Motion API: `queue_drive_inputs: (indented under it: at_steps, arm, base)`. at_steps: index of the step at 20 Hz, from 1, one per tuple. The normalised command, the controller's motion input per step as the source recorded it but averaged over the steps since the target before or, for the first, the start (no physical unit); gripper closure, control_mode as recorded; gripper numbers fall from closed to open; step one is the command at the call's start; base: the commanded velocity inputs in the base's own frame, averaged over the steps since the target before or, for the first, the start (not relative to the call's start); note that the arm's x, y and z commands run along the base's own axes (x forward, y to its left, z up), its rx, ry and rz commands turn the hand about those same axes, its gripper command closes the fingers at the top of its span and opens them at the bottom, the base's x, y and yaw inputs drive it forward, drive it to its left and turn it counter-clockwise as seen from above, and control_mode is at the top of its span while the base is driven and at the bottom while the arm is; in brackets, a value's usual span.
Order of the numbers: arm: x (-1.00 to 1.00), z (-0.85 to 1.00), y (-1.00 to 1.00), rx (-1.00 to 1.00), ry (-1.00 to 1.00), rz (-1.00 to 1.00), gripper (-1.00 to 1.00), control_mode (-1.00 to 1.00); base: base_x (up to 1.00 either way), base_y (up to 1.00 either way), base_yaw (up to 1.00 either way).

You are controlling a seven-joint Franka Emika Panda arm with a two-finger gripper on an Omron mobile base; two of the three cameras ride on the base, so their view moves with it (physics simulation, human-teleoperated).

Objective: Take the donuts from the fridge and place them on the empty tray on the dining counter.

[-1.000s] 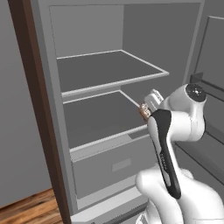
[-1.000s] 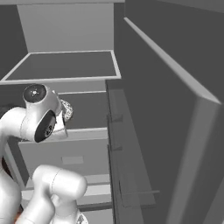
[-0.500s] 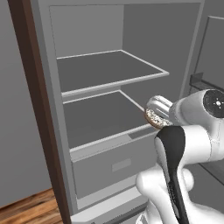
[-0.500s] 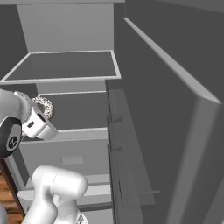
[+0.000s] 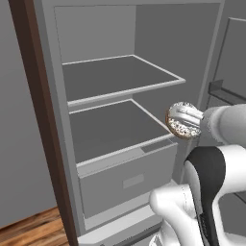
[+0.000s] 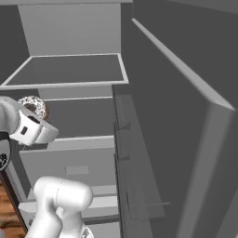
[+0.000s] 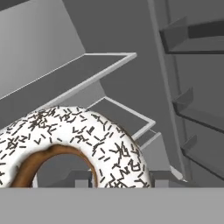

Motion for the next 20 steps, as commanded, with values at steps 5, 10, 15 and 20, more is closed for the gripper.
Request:
queue_drive_inputs:
  at_steps: [5, 10, 15, 20]
  arm:
    - [-0.20, 0.02, 0.00, 0.00, -0.05, 0.01, 1.00, 1.00]
    - [0.00, 0.00, 0.00, 0.00, 0.00, 0.00, 1.00, 1.00]
    - [0.00, 0.00, 0.00, 0.00, 0.00, 0.00, 1.00, 1.00]
    - [0.00, 0.00, 0.00, 0.00, 0.00, 0.00, 1.00, 1.00]
  base:
    - [-0.80, 0.05, 0.10]
    - [-1.00, 0.64, 0.17]
    - [-1.00, 1.00, -0.05]
    - [-0.14, 0.22, -0.90]
